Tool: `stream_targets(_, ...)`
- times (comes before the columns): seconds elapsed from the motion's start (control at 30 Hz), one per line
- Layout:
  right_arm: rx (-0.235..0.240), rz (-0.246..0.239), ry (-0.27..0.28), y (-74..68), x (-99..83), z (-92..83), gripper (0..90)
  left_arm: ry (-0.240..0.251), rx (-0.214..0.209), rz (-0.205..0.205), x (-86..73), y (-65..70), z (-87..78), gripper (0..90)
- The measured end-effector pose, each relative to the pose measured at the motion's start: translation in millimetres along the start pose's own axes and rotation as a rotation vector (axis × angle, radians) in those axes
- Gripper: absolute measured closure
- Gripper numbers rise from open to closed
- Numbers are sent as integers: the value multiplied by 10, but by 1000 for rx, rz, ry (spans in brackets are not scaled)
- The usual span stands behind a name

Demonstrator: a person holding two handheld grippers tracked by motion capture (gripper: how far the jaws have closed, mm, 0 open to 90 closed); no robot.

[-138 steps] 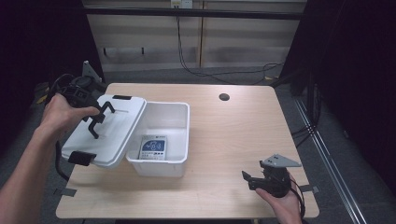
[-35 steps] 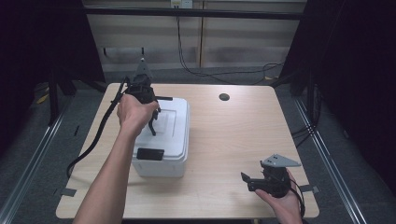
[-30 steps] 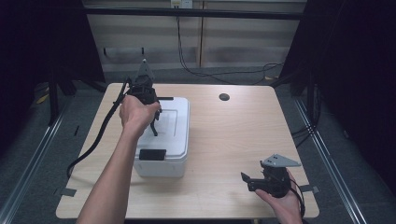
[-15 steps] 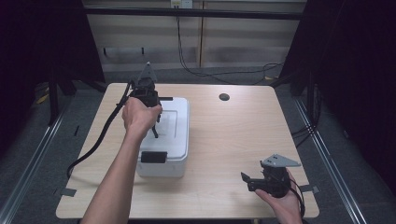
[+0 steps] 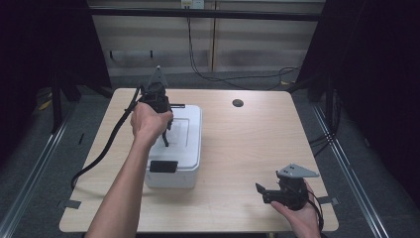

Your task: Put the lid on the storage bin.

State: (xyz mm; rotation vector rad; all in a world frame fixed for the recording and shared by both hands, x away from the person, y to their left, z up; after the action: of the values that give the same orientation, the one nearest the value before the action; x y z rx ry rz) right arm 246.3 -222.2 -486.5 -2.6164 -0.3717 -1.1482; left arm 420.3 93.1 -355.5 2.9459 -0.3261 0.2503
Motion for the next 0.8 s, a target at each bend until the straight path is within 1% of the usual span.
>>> stream_targets(0.03,0,2,0,0,0,-2,157,5,3,-2,1,2,6,841)
stream_targets(0.07,0,3,0,1,-1,-2,157,-5,1,5,-5,4,11,842)
stream_targets(0.2,-1,0,0,0,-1,-1,157,-12,-3,11,-5,12,29,841)
stream_targets(0.27,0,1,0,0,-1,-1,157,-6,-2,9,-3,15,38,840)
stream_targets(0.33,-1,1,-1,0,-2,0,157,-9,-13,1,-4,21,46,838)
stream_targets(0.37,1,0,-3,-2,-4,3,157,-1,-10,0,-5,15,53,838)
stream_targets(0.47,4,-3,-3,-2,-4,9,157,-1,-10,-4,-10,-2,59,840)
stream_targets(0.5,3,-1,-5,-2,-5,8,157,-13,-17,0,-13,-8,47,840)
stream_targets(0.53,1,3,-6,-1,-7,6,157,-5,-12,-4,-10,-11,57,840)
stream_targets(0.7,0,2,-5,-1,-6,5,157,-9,-17,-1,-15,-10,66,839)
stream_targets(0.73,1,0,-5,-2,-5,5,157,-2,-11,-3,-13,-9,73,839)
stream_targets(0.77,3,-3,-3,-1,-4,8,156,-4,-12,2,-14,-11,71,839)
stream_targets(0.8,3,-3,-4,-1,-4,9,156,-1,-18,-5,-14,-10,71,838)
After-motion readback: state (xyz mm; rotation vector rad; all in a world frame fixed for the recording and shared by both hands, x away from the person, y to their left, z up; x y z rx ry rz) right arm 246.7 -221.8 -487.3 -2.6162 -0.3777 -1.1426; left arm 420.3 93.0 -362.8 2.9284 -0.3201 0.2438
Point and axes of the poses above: each handheld gripper's, and its own axes: z roughly forward along the jaws, x roughly out of its top, y roughly to its right, the point moved 6 cm from there along z, roughly forward along the jaws, and after that the axes turned 8 degrees about z, right-handed, at the moved point
